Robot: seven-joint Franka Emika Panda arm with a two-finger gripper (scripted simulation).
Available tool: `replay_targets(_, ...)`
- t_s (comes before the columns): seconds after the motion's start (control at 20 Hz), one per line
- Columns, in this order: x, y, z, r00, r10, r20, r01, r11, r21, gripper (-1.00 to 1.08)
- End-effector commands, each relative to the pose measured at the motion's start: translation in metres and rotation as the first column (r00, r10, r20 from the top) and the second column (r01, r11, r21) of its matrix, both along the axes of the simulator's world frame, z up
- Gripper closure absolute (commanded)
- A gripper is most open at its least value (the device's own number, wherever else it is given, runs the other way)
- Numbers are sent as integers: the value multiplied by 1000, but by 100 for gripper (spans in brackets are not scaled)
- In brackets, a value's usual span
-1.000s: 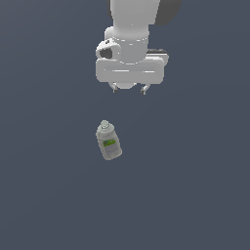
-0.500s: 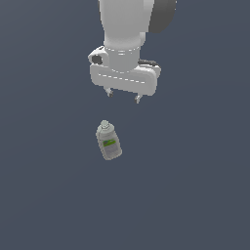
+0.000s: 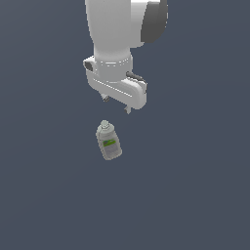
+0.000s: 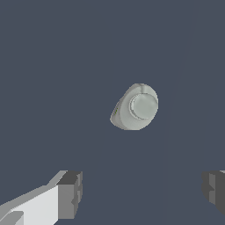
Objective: Pick up the object and move it to a goal position.
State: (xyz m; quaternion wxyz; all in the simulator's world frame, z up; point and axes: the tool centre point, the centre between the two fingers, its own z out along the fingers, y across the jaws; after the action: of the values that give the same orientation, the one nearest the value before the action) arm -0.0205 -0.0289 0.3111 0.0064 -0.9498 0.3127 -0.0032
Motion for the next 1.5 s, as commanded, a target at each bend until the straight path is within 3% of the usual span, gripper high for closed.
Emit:
replay_targets(0.0,5,-6,-4,997,-77,-2,77,997,0,-92)
replay_targets(0.45,19,-28,-20,945,-326,-8,326,945,-4,-92)
replay_targets(0.9,27,-40,-29,888,-459,-10,459,888,-9,-92)
replay_targets(1.45,27,-43,-36,877,-480,-10,480,877,-10,-92)
